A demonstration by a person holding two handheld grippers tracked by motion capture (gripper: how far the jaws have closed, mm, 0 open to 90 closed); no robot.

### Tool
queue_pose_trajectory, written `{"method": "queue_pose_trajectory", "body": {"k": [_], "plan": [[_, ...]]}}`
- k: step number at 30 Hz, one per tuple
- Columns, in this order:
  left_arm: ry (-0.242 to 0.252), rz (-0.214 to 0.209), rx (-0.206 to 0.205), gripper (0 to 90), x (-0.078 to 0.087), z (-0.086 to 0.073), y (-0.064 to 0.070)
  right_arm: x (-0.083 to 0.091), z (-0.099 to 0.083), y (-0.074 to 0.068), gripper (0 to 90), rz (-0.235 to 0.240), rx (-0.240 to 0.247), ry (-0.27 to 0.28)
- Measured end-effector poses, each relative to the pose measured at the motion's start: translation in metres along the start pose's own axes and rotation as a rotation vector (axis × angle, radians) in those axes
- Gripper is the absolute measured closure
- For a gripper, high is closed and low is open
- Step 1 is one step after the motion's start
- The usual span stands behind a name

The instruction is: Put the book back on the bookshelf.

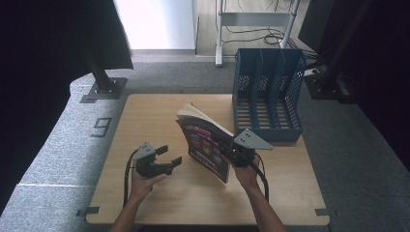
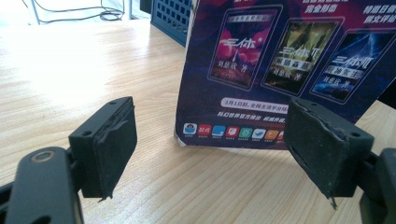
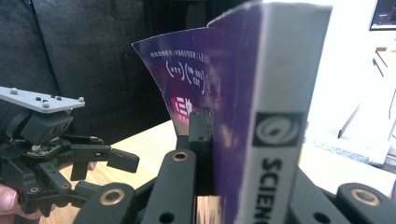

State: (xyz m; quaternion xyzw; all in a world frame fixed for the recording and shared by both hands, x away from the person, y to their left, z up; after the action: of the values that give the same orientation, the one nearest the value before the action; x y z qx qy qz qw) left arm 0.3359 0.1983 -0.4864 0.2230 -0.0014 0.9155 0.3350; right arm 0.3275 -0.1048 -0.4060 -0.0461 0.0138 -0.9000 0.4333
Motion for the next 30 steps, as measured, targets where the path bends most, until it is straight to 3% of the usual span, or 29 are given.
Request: {"method": "queue_pose_trajectory", "body": {"k": [3, 30], "plan": [[-0.002, 0.015, -0.007, 17.6, 0.001, 0.000, 0.000, 0.001, 0.003, 0.000, 81.4, -0.006, 0.006, 0.007], [-0.013, 0.014, 0.001, 17.8, 0.001, -0.001, 0.000, 0.015, 0.024, 0.014, 81.5, -0.071, 0.004, 0.063]]}}
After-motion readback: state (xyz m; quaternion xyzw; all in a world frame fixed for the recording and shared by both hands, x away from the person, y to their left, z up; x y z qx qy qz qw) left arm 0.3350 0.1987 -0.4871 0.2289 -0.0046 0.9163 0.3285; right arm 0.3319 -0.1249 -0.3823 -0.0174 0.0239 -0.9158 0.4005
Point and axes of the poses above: each handheld gripper's, and its own axes: x roughly backward along the jaws, z roughly out of its top, y roughly to its right, the point moved 1 cm from there along -x, roughly forward along the jaws, and after that the axes turned 7 degrees about z, right-handed, at the moved point
